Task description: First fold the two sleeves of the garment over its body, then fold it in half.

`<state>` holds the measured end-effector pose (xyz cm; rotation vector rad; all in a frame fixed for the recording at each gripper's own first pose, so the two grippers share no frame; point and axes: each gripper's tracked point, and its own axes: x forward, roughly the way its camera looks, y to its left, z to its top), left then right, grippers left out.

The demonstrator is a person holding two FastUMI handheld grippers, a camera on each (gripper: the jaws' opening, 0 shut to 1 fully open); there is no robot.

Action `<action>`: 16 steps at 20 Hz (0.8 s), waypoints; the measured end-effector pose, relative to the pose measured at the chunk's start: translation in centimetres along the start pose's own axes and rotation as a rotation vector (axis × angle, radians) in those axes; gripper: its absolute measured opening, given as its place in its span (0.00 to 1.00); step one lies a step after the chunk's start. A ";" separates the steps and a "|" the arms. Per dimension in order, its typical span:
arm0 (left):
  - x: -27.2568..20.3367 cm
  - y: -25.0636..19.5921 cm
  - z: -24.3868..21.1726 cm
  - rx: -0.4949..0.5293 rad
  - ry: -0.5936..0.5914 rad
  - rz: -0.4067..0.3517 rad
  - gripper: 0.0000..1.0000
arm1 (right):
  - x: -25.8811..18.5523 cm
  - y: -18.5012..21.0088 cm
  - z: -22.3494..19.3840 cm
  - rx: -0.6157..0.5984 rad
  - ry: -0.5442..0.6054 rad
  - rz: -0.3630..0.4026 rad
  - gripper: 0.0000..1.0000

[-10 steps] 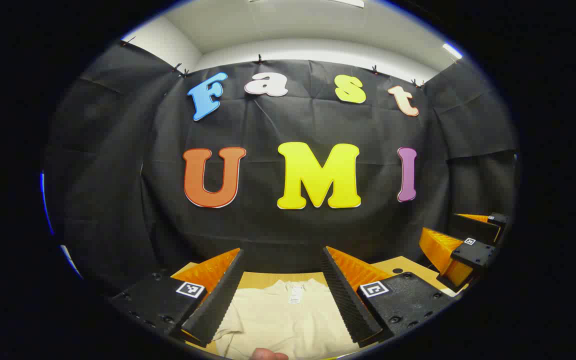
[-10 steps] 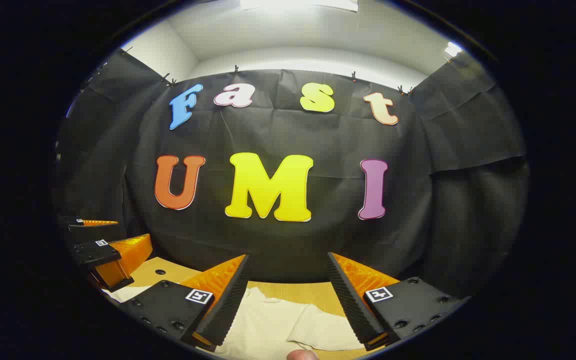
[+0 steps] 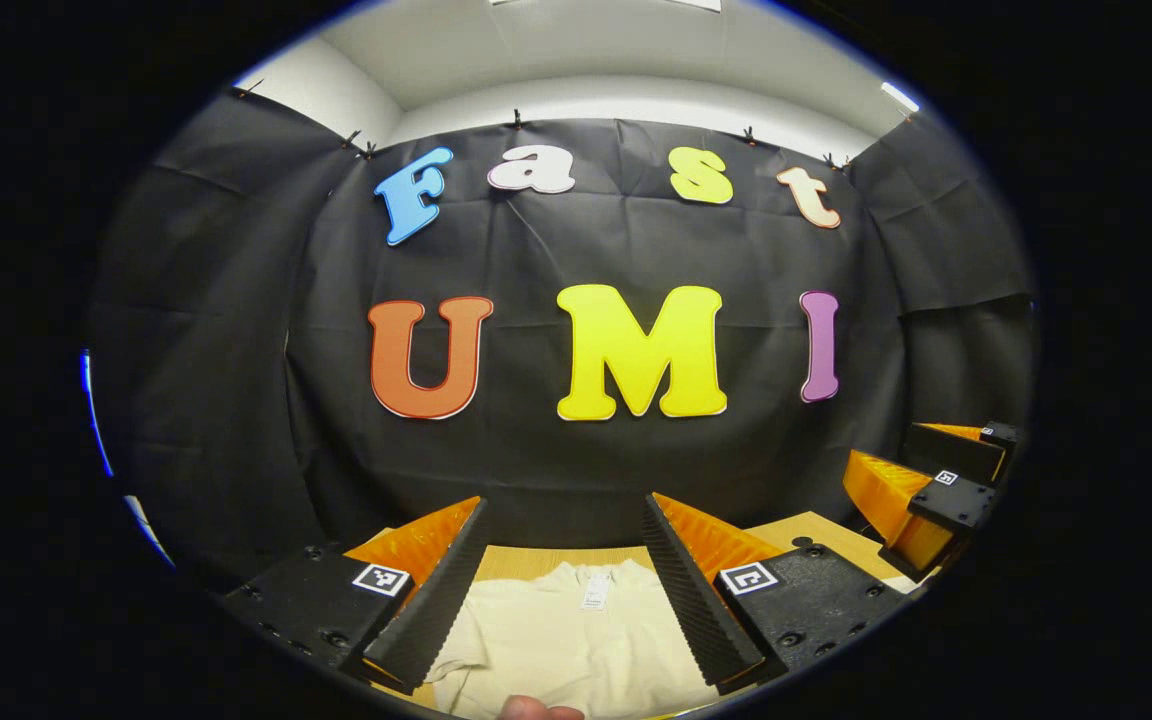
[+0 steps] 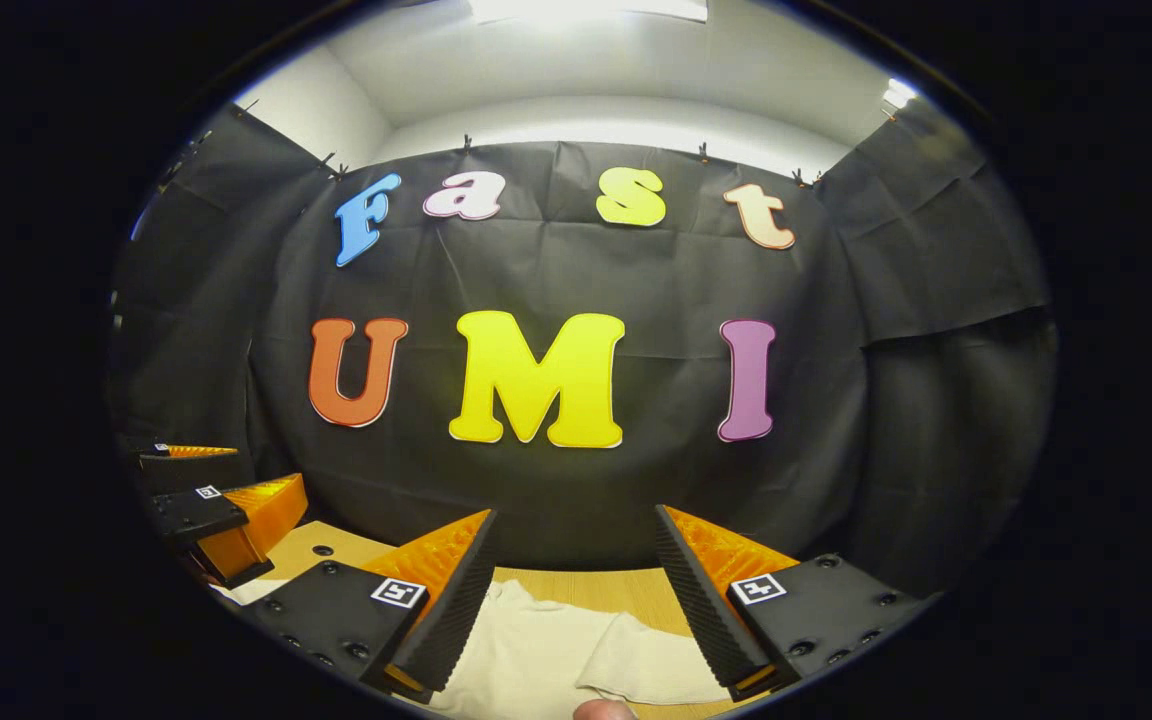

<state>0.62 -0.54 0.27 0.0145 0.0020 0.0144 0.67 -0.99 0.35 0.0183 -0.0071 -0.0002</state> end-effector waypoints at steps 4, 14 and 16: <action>0.0 0.0 0.0 0.002 -0.003 0.011 0.96 | 0.0 -0.5 -0.2 0.007 0.004 -0.002 0.94; -0.1 0.0 0.1 0.002 -0.002 0.019 0.96 | 0.1 -1.5 -0.8 0.026 0.025 -0.010 0.94; -0.1 -0.1 -0.1 0.011 0.007 0.015 0.96 | 0.0 -2.1 -1.0 0.027 0.035 -0.011 0.94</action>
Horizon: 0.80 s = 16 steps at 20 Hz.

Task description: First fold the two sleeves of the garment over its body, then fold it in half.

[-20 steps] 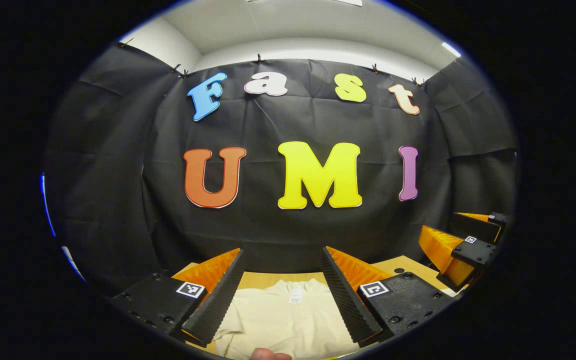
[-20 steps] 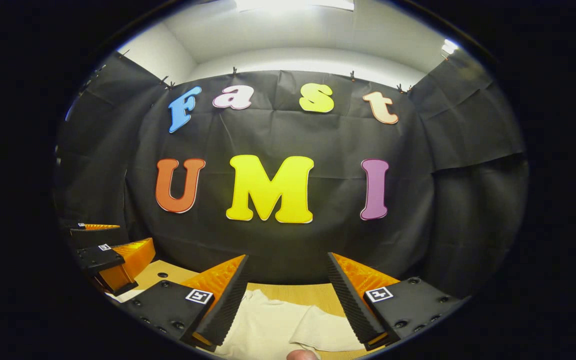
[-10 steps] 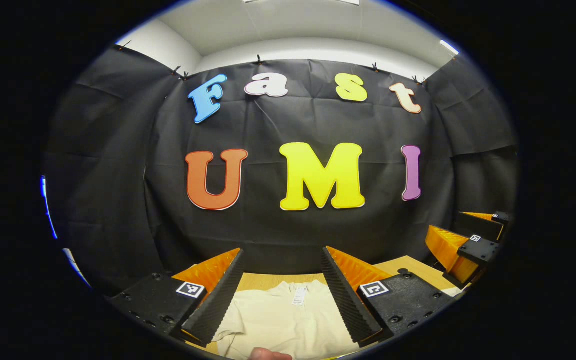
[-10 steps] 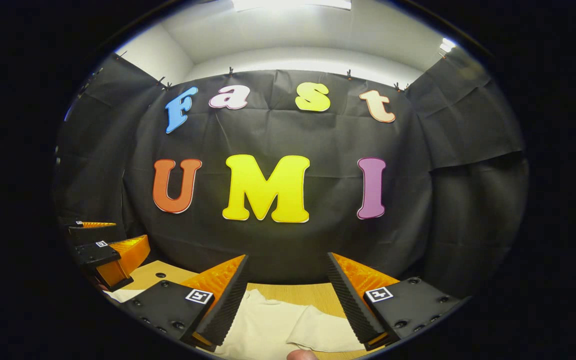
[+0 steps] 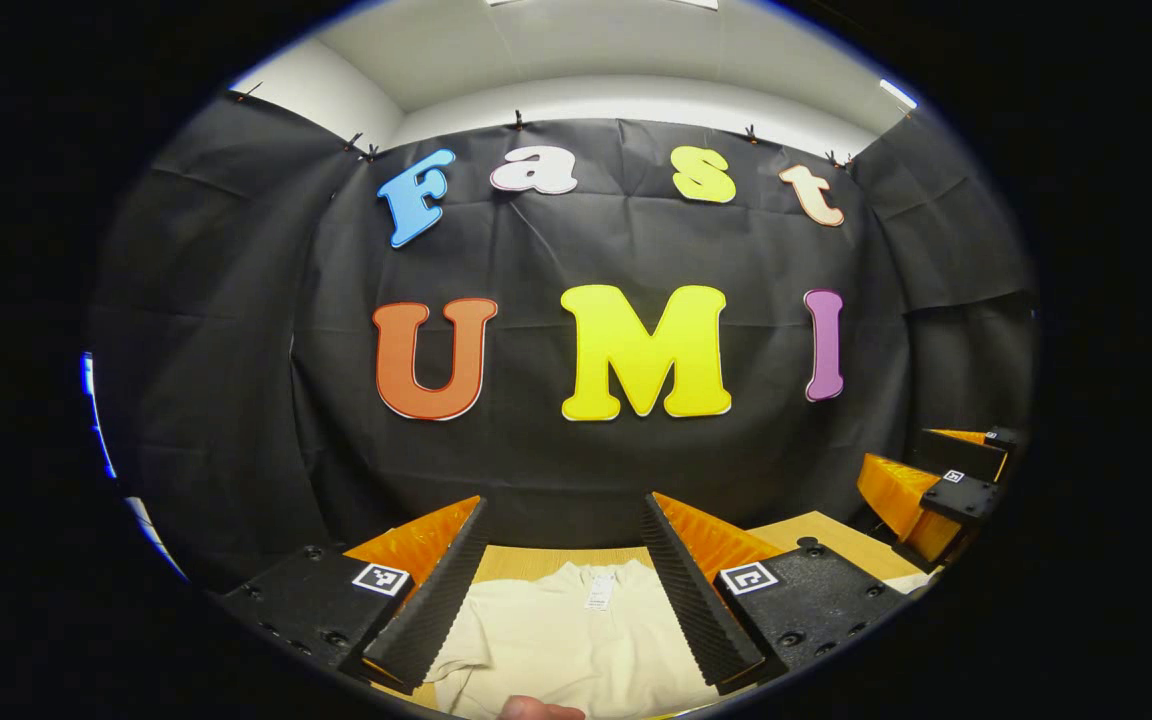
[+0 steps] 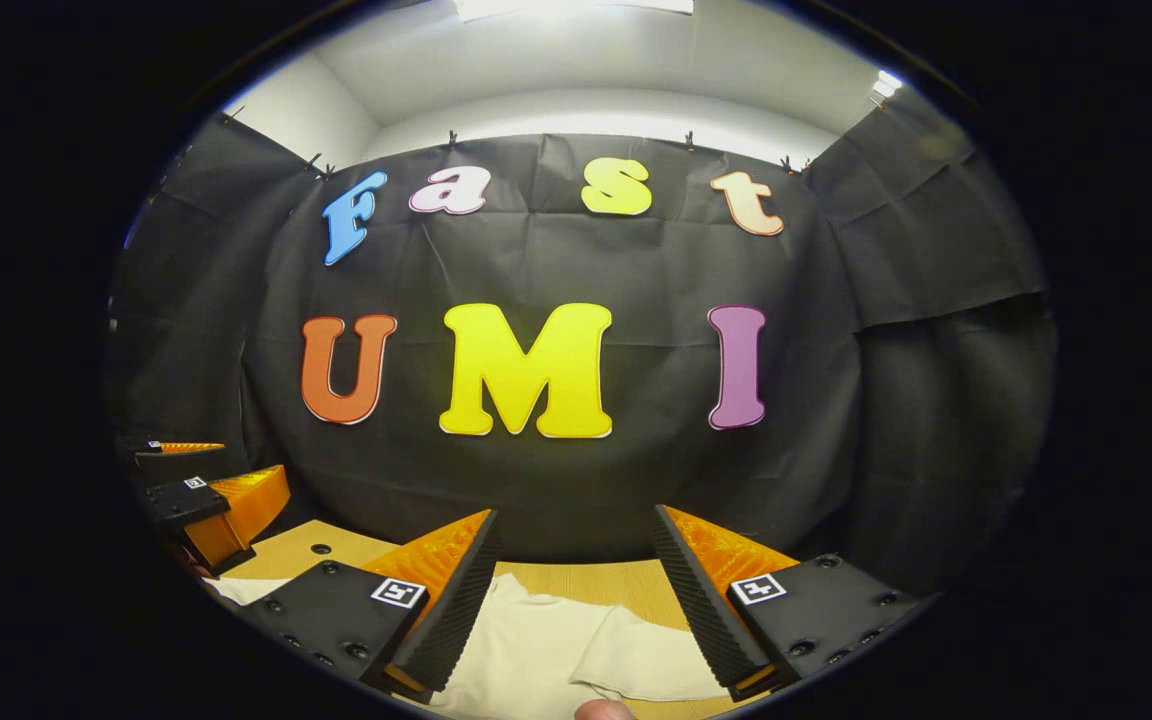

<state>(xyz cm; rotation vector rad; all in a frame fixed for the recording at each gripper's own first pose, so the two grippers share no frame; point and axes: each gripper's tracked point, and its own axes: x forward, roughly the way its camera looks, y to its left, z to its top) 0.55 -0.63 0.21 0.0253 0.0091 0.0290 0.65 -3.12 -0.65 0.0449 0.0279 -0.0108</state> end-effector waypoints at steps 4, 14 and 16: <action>-0.3 -0.5 0.2 0.013 -0.001 -0.021 0.96 | -0.4 -2.3 -0.4 -0.006 0.025 -0.030 0.94; -0.2 -6.2 -4.0 -0.004 0.129 -0.153 0.96 | -1.9 -15.5 -7.7 -0.069 0.269 -0.131 0.95; -0.3 -7.5 -5.0 -0.007 0.161 -0.175 0.96 | -2.8 -18.7 -9.8 -0.092 0.337 -0.153 0.95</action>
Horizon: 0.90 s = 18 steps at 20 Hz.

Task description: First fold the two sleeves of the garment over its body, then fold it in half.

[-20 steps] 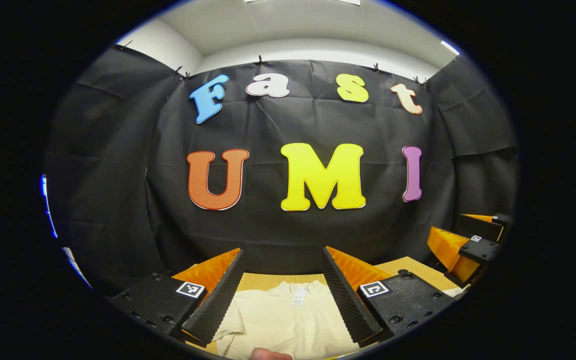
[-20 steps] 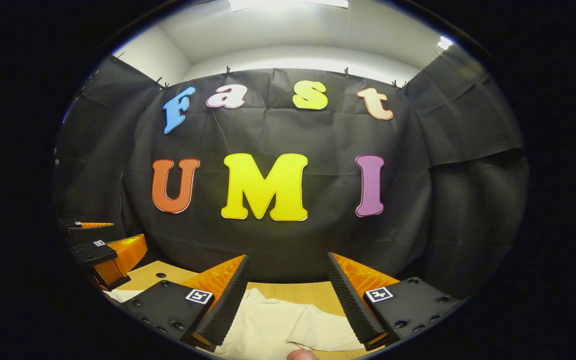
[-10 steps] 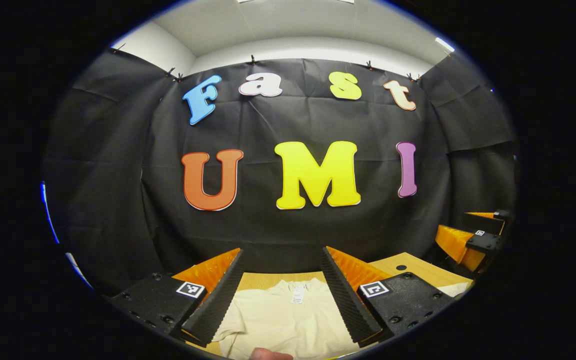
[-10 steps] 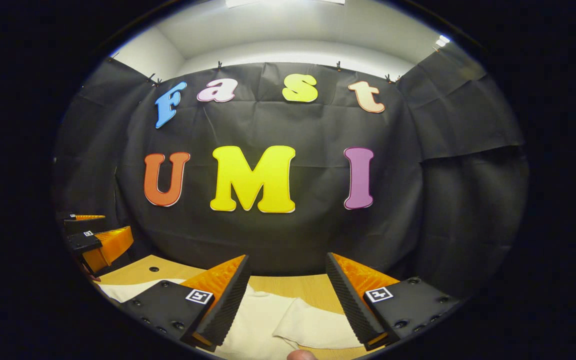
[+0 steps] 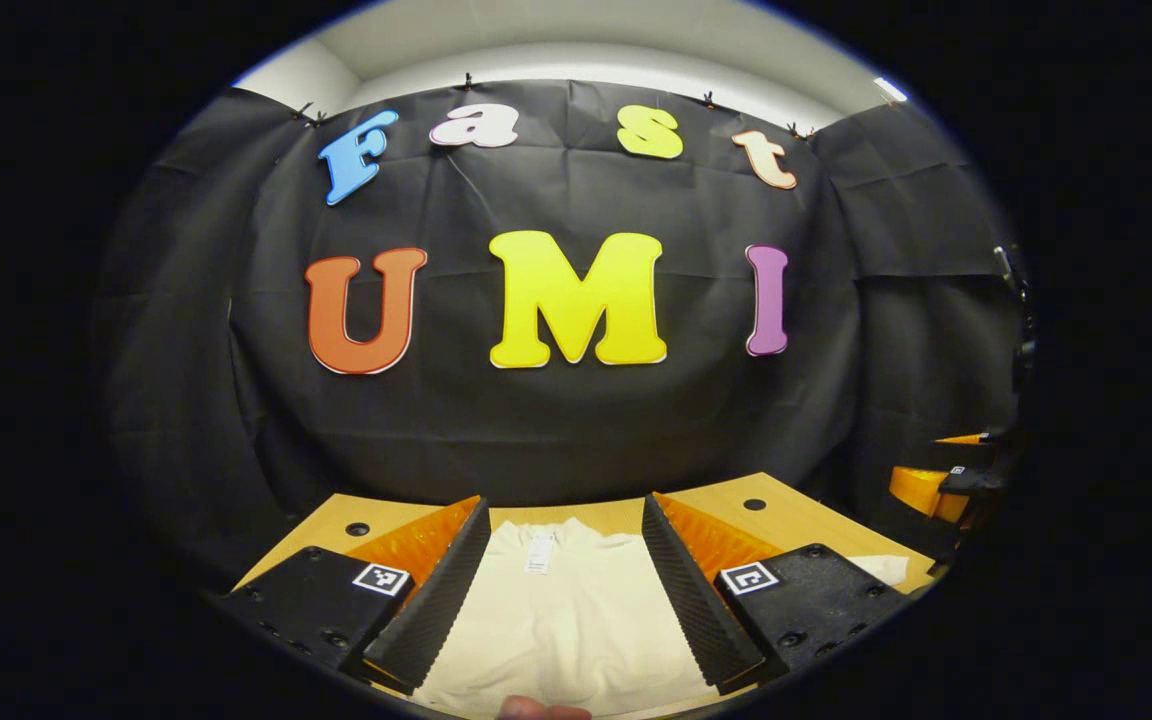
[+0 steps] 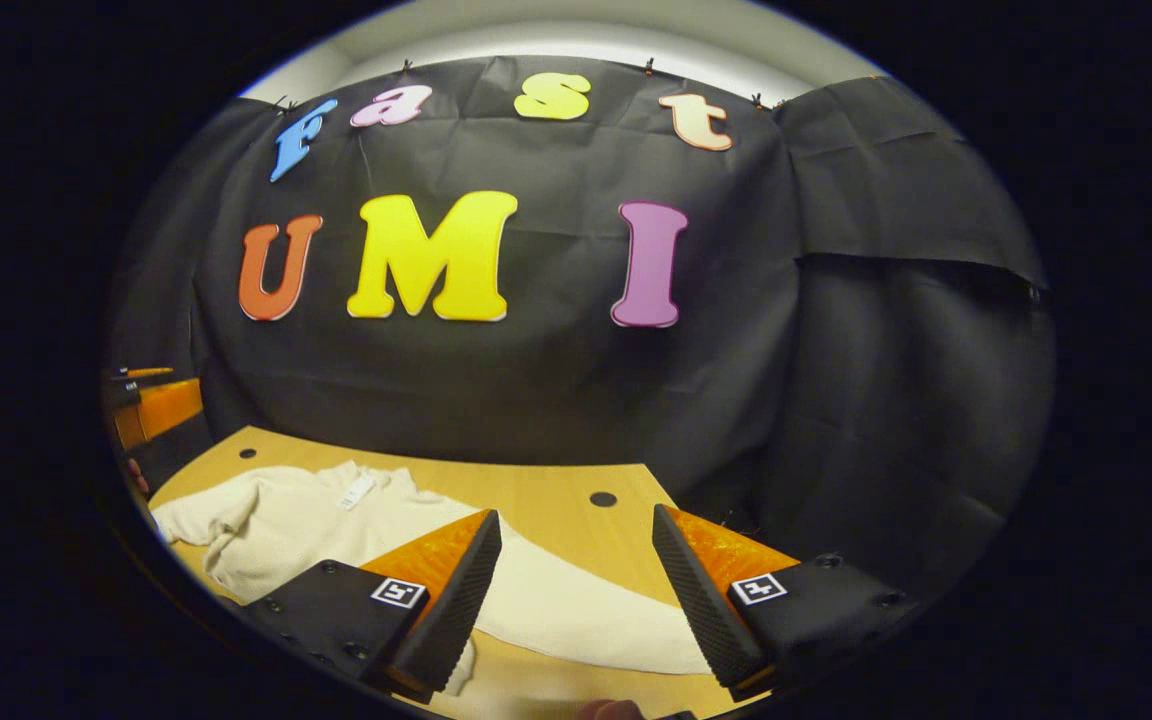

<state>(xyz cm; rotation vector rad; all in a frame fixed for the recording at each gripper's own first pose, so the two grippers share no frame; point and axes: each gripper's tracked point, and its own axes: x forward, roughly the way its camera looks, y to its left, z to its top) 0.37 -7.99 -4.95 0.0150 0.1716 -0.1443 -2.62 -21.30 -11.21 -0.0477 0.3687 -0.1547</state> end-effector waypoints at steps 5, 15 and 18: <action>0.8 -2.1 -1.2 0.001 0.033 -0.036 0.97 | 0.9 -7.1 -6.4 0.005 0.168 -0.060 0.93; 1.8 -3.9 -3.2 0.026 0.128 -0.058 0.97 | 4.6 -15.4 -24.1 0.053 0.628 -0.129 0.95; 1.8 -4.3 -3.3 0.040 0.136 -0.061 0.97 | 4.6 -15.6 -26.1 0.047 0.701 -0.094 0.96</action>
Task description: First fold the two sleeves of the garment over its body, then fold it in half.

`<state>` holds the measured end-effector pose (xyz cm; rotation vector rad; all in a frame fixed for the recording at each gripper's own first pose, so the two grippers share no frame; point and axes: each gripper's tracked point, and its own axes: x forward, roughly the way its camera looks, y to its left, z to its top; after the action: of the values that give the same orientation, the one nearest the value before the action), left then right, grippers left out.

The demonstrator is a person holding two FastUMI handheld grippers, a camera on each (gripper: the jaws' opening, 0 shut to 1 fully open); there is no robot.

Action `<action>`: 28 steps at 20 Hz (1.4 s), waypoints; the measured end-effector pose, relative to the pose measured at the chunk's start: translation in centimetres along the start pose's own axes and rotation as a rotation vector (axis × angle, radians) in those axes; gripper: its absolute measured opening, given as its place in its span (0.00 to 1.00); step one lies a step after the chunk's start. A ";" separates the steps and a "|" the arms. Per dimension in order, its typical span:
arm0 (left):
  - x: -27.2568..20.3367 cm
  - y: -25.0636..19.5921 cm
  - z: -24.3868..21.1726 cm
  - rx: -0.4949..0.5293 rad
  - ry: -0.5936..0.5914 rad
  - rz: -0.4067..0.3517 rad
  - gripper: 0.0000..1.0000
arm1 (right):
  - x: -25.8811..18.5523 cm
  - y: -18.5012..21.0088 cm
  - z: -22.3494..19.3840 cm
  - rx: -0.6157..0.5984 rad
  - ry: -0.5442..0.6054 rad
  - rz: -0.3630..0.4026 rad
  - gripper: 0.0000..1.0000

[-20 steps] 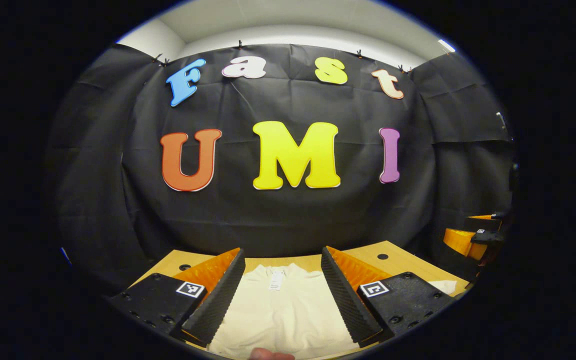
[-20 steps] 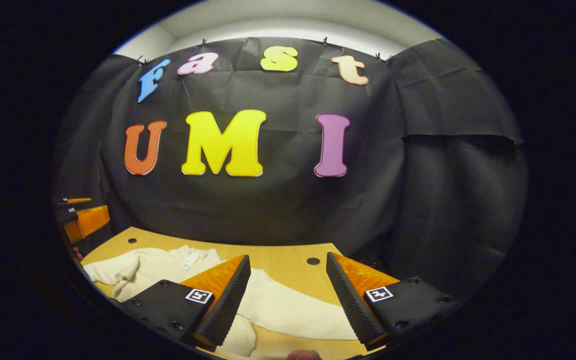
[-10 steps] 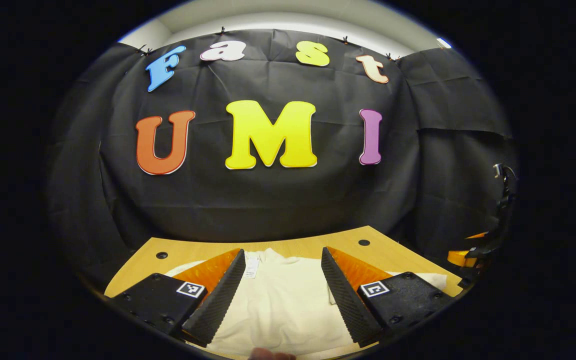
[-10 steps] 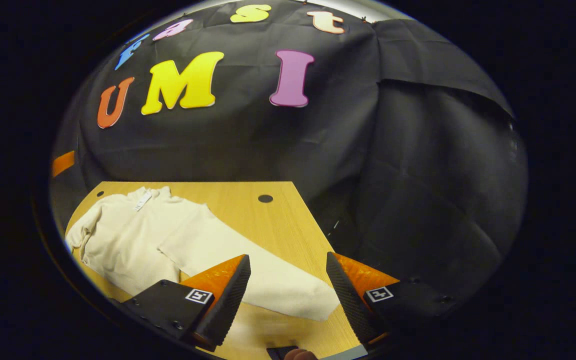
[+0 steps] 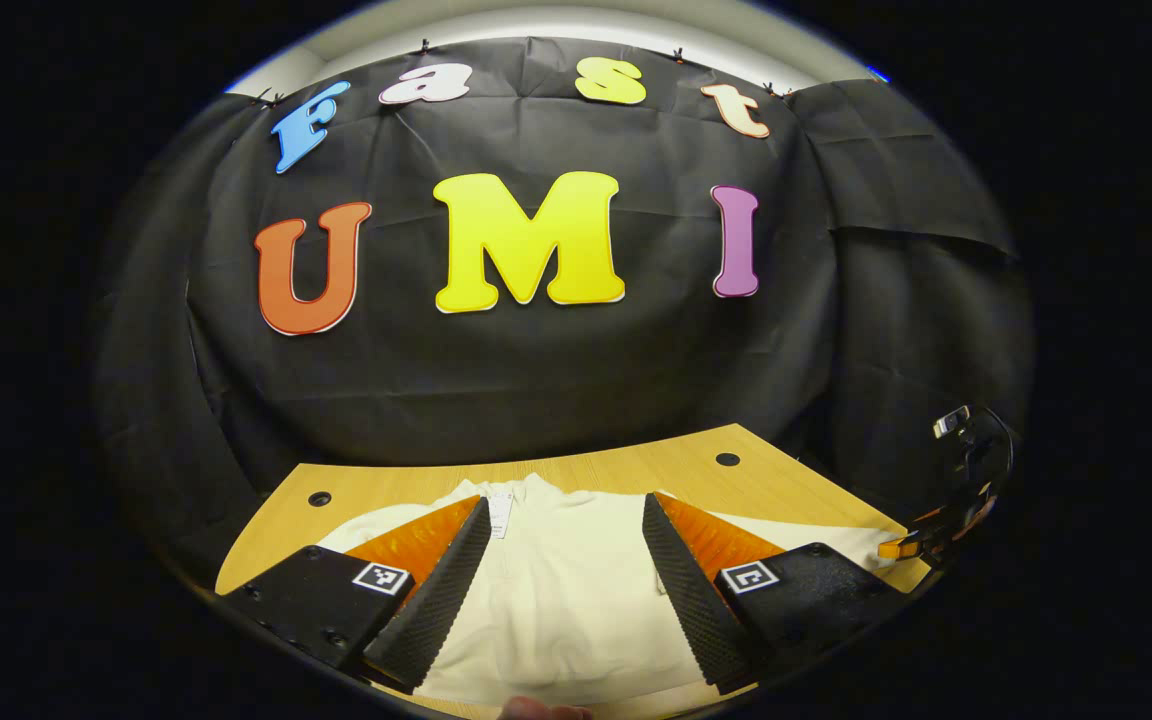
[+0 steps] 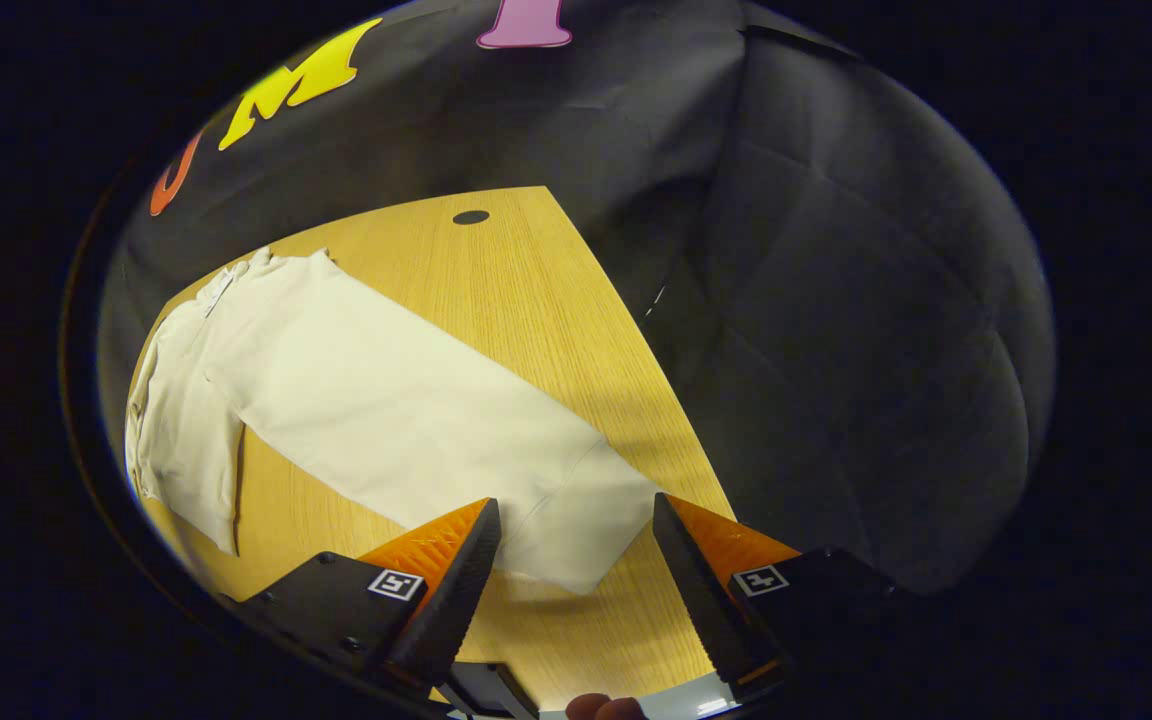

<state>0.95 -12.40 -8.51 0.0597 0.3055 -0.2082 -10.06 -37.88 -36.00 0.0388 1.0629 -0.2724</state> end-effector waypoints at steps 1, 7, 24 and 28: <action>0.0 -0.1 -0.1 0.002 0.005 -0.001 0.97 | 0.3 0.1 -0.4 -0.007 0.021 0.005 0.96; 0.3 -0.8 -1.0 0.010 0.043 -0.010 0.97 | 0.5 0.1 -0.9 0.058 0.055 0.088 0.95; 0.3 -0.2 -0.9 0.027 0.040 -0.016 0.97 | -0.9 2.9 1.2 0.305 0.037 0.134 0.05; 0.2 0.7 -1.2 0.000 0.044 -0.005 0.97 | -3.9 3.4 3.9 0.335 -0.021 0.172 0.05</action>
<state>0.89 -11.64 -9.73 0.0638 0.3498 -0.2118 -7.63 -34.43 -31.08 0.4253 0.9777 -0.2922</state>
